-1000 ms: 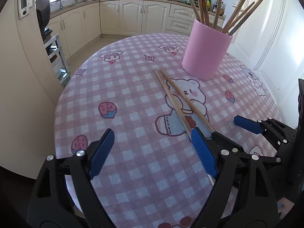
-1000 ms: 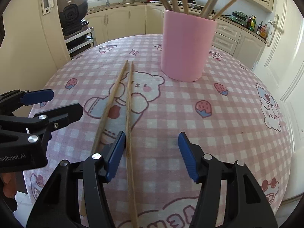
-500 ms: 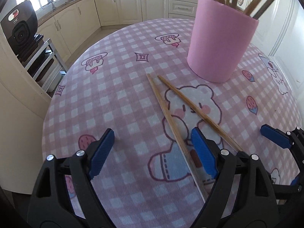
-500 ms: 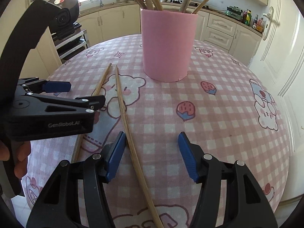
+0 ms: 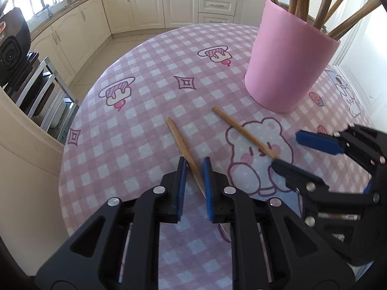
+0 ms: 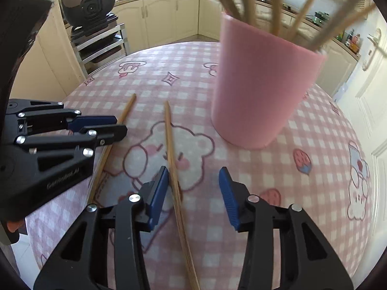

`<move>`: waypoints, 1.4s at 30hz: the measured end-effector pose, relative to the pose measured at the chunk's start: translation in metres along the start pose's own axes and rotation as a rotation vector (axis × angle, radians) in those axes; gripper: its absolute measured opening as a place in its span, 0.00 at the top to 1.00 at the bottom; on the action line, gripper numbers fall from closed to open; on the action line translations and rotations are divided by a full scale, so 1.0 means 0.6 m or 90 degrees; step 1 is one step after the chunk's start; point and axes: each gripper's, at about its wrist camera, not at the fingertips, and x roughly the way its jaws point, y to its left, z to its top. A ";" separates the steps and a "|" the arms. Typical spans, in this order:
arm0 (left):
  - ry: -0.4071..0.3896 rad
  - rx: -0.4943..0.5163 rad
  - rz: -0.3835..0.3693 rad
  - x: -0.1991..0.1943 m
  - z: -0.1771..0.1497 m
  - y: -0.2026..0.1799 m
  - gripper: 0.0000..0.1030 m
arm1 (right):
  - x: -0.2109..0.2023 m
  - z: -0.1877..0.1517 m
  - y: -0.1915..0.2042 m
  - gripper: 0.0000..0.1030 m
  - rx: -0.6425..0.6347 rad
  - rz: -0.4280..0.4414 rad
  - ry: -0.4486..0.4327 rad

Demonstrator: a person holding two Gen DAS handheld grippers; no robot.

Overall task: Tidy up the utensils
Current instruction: 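Close the left gripper on one chopstick while the right gripper closes on the other, then lift both held chopsticks upright and carry them above the pink cup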

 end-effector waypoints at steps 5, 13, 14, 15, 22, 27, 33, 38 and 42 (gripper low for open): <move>-0.002 0.008 0.004 0.004 0.001 0.001 0.87 | 0.018 0.027 0.020 0.75 -0.009 0.025 0.015; -0.026 -0.023 -0.013 0.002 -0.005 0.005 0.93 | 0.016 0.033 0.030 0.96 -0.010 0.047 0.017; -0.028 -0.024 -0.019 0.000 -0.006 0.006 0.94 | 0.010 0.030 0.028 0.96 -0.003 0.053 0.011; -0.032 -0.023 -0.020 -0.007 -0.009 0.005 0.94 | 0.001 0.027 0.026 0.96 -0.001 0.056 0.003; -0.105 -0.025 -0.042 -0.089 -0.011 -0.003 0.94 | -0.100 0.009 0.018 0.96 0.008 0.100 -0.075; -0.180 -0.018 -0.063 -0.170 -0.015 -0.020 0.94 | -0.176 -0.003 0.020 0.96 0.006 0.106 -0.138; -0.272 -0.015 -0.066 -0.263 -0.034 -0.038 0.94 | -0.262 -0.026 0.013 0.96 0.025 0.084 -0.237; -0.351 -0.023 -0.043 -0.321 -0.065 -0.052 0.94 | -0.305 -0.062 0.011 0.96 0.043 0.073 -0.318; -0.380 -0.038 -0.036 -0.336 -0.095 -0.062 0.94 | -0.316 -0.085 0.013 0.96 0.053 0.061 -0.348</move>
